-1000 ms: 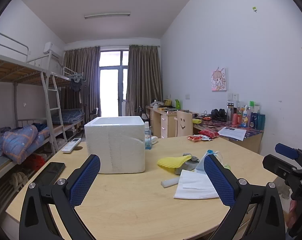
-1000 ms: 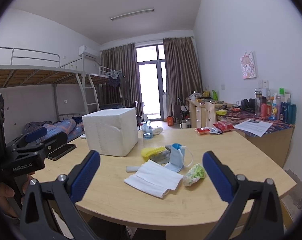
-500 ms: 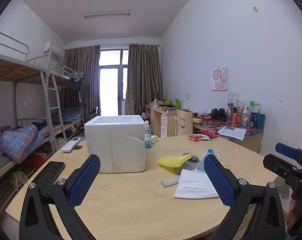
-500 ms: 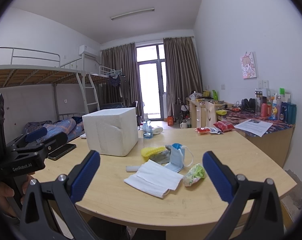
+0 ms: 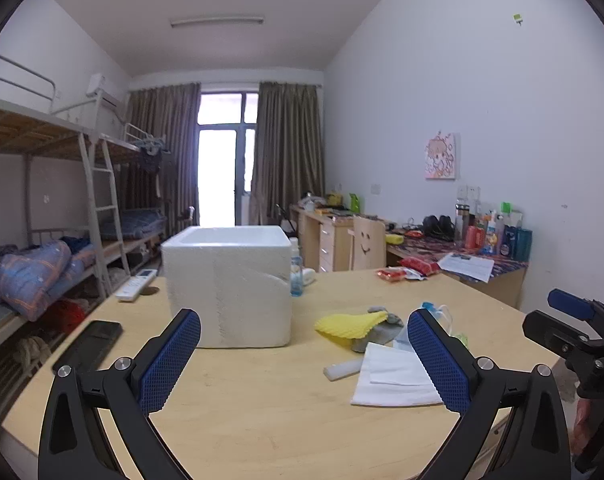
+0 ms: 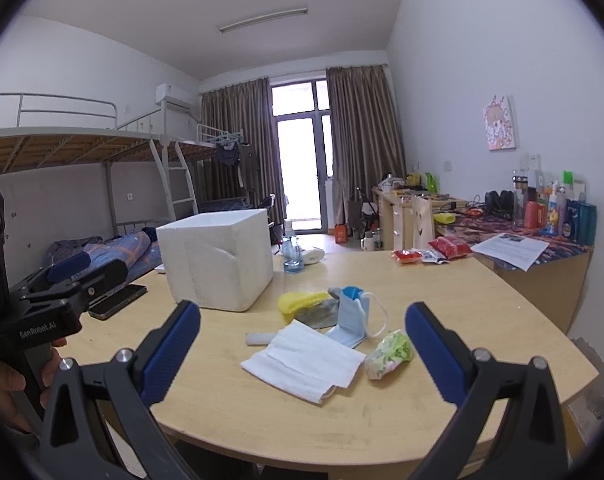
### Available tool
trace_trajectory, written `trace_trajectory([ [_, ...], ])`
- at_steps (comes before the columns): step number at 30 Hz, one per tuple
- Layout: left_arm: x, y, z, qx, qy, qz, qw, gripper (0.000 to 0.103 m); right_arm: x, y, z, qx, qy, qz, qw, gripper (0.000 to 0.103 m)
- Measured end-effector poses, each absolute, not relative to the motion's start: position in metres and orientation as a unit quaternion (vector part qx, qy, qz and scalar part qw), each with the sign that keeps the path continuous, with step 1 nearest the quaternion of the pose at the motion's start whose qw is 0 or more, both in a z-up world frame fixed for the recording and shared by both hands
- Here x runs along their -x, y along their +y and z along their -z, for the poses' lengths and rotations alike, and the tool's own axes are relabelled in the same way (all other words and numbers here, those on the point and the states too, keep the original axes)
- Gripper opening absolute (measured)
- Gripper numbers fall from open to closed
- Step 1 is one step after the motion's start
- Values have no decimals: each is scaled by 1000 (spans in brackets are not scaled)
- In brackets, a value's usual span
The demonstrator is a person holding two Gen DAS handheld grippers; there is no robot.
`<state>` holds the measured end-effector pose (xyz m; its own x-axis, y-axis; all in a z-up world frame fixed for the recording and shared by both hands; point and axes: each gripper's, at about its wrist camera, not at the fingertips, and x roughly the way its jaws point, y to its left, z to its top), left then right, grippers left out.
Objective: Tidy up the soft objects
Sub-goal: 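Reach the left tool to the white tissue while the right tool reaches the green packet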
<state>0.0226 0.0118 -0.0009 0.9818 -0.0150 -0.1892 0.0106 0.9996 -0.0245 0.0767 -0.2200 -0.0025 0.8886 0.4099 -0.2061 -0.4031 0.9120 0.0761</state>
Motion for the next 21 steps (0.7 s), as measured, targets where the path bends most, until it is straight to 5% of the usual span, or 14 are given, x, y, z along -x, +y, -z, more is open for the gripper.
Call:
trace_trajectory([
  [21, -112, -24, 34, -1, 209, 90, 974, 103, -139, -232, 31, -5, 194, -163, 967, 103],
])
